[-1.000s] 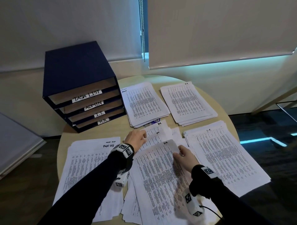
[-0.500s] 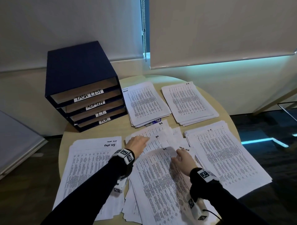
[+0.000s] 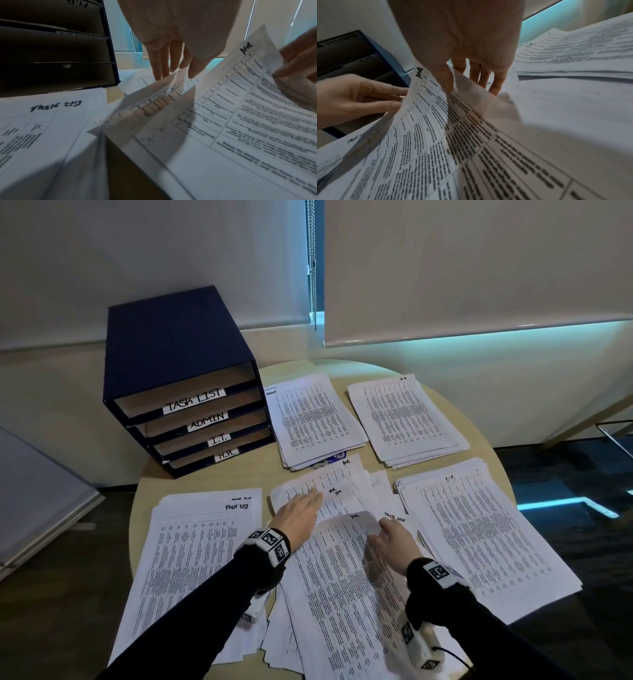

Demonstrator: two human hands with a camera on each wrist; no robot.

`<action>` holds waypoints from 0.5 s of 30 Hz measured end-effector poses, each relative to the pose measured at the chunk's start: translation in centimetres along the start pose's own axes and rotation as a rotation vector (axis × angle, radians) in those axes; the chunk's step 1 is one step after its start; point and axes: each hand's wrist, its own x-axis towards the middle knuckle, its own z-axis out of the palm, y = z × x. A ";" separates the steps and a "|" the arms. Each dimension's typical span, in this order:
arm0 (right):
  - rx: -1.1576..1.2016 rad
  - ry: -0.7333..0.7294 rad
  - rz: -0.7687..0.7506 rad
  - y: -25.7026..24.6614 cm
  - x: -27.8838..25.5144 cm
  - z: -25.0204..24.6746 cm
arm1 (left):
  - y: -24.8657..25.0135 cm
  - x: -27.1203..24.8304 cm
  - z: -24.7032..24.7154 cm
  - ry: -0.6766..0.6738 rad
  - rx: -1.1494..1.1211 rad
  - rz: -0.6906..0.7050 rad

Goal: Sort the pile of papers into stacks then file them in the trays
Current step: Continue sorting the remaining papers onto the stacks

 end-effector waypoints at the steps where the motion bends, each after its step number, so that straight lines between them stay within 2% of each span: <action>1: 0.002 -0.002 -0.004 0.0 0.0 0.0 | 0.0 -0.1 0.1 0.046 -0.007 0.022; 4: 0.044 0.015 -0.034 0.0 -0.3 -0.1 | 0.0 0.0 -0.1 0.138 -0.175 0.002; 7: 0.199 0.114 -0.107 0.1 -0.5 -0.3 | 0.1 0.2 -0.7 0.090 -0.489 -0.135; 9: 0.277 0.111 -0.163 -0.2 -0.3 -0.3 | 0.4 0.3 -1.1 0.031 -0.615 -0.159; 11: 0.354 0.074 -0.155 -1.0 -0.3 -0.4 | 0.9 0.5 -1.5 0.021 -0.672 -0.183; 13: 0.415 0.052 -0.091 -1.7 -0.2 -0.3 | 0.9 0.8 -1.5 0.041 -0.734 -0.264; 15: 0.428 0.061 -0.070 -2.0 -0.2 -0.1 | 0.5 1.2 -1.1 0.054 -0.672 -0.362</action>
